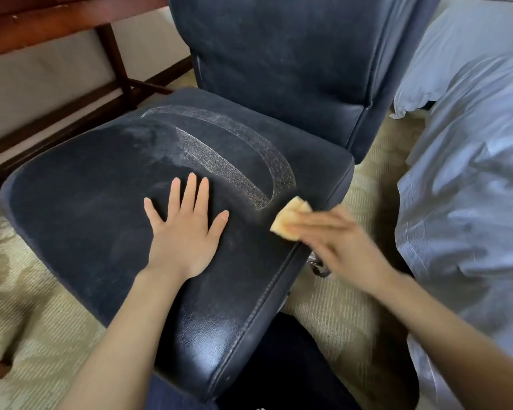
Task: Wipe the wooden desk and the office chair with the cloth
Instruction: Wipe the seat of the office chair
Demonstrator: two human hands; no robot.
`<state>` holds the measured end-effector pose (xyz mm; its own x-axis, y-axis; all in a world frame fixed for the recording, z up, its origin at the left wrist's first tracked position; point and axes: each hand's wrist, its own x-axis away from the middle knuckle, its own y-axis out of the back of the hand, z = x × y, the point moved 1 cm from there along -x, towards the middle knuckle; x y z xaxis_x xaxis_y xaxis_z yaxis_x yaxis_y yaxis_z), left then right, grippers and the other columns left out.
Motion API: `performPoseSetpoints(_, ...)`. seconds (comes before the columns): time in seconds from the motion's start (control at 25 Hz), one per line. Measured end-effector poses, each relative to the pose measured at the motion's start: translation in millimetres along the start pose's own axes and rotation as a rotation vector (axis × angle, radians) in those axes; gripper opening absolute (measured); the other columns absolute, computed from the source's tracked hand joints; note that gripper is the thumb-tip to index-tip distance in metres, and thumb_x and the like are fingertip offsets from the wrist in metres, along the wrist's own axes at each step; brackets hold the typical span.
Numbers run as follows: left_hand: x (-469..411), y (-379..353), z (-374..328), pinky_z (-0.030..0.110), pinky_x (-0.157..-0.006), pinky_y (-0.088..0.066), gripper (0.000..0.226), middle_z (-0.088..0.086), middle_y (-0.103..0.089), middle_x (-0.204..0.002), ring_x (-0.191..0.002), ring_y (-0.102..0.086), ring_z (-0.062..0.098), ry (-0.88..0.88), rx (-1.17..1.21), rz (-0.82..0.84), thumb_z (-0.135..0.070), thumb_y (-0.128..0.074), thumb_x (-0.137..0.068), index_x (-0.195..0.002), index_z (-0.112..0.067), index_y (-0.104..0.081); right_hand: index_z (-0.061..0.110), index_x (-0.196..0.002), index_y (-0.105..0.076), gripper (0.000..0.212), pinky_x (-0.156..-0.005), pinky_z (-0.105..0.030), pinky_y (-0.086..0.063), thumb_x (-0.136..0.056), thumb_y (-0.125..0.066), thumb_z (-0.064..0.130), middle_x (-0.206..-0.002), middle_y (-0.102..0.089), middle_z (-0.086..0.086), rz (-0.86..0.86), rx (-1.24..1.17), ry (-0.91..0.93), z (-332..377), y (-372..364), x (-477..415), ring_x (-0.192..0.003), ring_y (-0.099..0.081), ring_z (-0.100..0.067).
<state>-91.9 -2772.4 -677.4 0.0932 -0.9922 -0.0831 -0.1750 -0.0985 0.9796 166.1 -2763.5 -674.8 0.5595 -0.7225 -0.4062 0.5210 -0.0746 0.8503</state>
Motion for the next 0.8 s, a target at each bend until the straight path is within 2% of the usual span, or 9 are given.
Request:
performPoseSetpoints(0.08,0.3,-0.7,7.0,0.053,-0.112,0.011,0.069,-0.007,0.010,-0.159,-0.144,0.017,0.013,0.012,0.035,-0.021,-0.056,-0.013,-0.093,-0.151,-0.023,0.003,0.022,-0.118,-0.064,0.030,-0.087,-0.032,-0.039,-0.091,-0.061,0.011,-0.123,-0.062,0.000,0.001,0.062,-0.136,-41.9,6.6,-16.0,-0.099,-0.061,-0.034)
performPoseSetpoints(0.16,-0.7,-1.2,11.9,0.050,-0.113,0.011,0.070,-0.008,0.008,-0.159,-0.144,0.017,0.011,0.011,0.058,-0.013,-0.057,-0.012,-0.092,-0.152,-0.023,-0.001,0.016,-0.116,-0.067,0.028,-0.086,-0.031,-0.034,-0.091,-0.060,0.006,-0.117,-0.066,-0.008,-0.036,0.141,-0.170,-76.5,13.0,-33.5,-0.102,-0.062,-0.034)
performPoseSetpoints(0.24,-1.6,-1.7,13.2,0.049,-0.114,0.010,0.070,-0.008,0.006,-0.159,-0.144,0.017,0.011,0.005,0.050,-0.009,-0.058,-0.012,-0.091,-0.152,-0.024,-0.003,0.013,-0.115,-0.068,0.027,-0.089,-0.036,-0.037,-0.092,-0.057,0.003,-0.113,-0.068,-0.013,-0.049,0.187,-0.214,-106.3,20.4,-53.5,-0.105,-0.061,-0.034)
performPoseSetpoints(0.32,-1.9,-2.6,12.4,0.049,-0.114,0.010,0.071,-0.007,0.005,-0.159,-0.144,0.017,0.011,0.001,0.033,-0.014,-0.059,-0.010,-0.090,-0.152,-0.024,-0.004,0.015,-0.118,-0.067,0.028,-0.094,-0.040,-0.039,-0.096,-0.050,0.009,-0.116,-0.066,-0.016,-0.038,0.225,-0.380,-131.6,23.3,-73.8,-0.108,-0.057,-0.038)
performPoseSetpoints(0.44,-2.3,-3.8,12.0,0.049,-0.114,0.010,0.070,-0.006,0.005,-0.159,-0.144,0.017,0.012,0.010,0.017,-0.018,-0.058,-0.009,-0.091,-0.152,-0.024,-0.004,0.015,-0.122,-0.064,0.032,-0.095,-0.038,-0.037,-0.099,-0.042,0.015,-0.121,-0.060,-0.018,-0.096,0.309,-0.708,-135.5,10.8,-93.4,-0.114,-0.046,-0.040)
performPoseSetpoints(0.52,-3.6,-5.6,11.7,0.049,-0.114,0.009,0.069,-0.006,0.005,-0.159,-0.144,0.016,0.013,0.025,-0.002,-0.019,-0.057,-0.009,-0.091,-0.151,-0.024,-0.004,0.013,-0.121,-0.064,0.032,-0.094,-0.040,-0.039,-0.098,-0.041,0.016,-0.120,-0.059,-0.017,-0.158,0.332,-0.790,-115.3,2.0,-97.6,-0.116,-0.041,-0.038)
performPoseSetpoints(0.6,-4.4,-6.9,12.0,0.049,-0.115,0.009,0.068,-0.006,0.005,-0.159,-0.144,0.016,0.013,0.032,-0.014,-0.020,-0.056,-0.009,-0.092,-0.151,-0.025,-0.004,0.014,-0.120,-0.064,0.032,-0.092,-0.042,-0.041,-0.098,-0.042,0.017,-0.118,-0.059,-0.016,-0.120,0.333,-0.750,-89.7,-1.1,-94.9,-0.114,-0.039,-0.036)
performPoseSetpoints(0.72,-4.0,-7.6,15.2,0.049,-0.115,0.009,0.065,-0.005,0.003,-0.160,-0.145,0.014,0.014,0.042,-0.019,-0.030,-0.053,-0.011,-0.094,-0.152,-0.024,-0.005,0.018,-0.116,-0.065,0.033,-0.084,-0.041,-0.044,-0.097,-0.037,0.016,-0.115,-0.058,-0.014,0.021,0.433,-0.558,-43.2,-2.3,-87.0,-0.105,-0.042,-0.034)
performPoseSetpoints(0.8,-3.0,-7.0,16.9,0.048,-0.115,0.009,0.063,-0.006,0.002,-0.160,-0.145,0.014,0.014,0.047,-0.015,-0.037,-0.050,-0.012,-0.095,-0.151,-0.024,-0.006,0.020,-0.116,-0.064,0.035,-0.084,-0.040,-0.044,-0.096,-0.036,0.016,-0.117,-0.057,-0.009,0.093,0.483,-0.429,-9.2,-7.4,-79.4,-0.101,-0.042,-0.031)
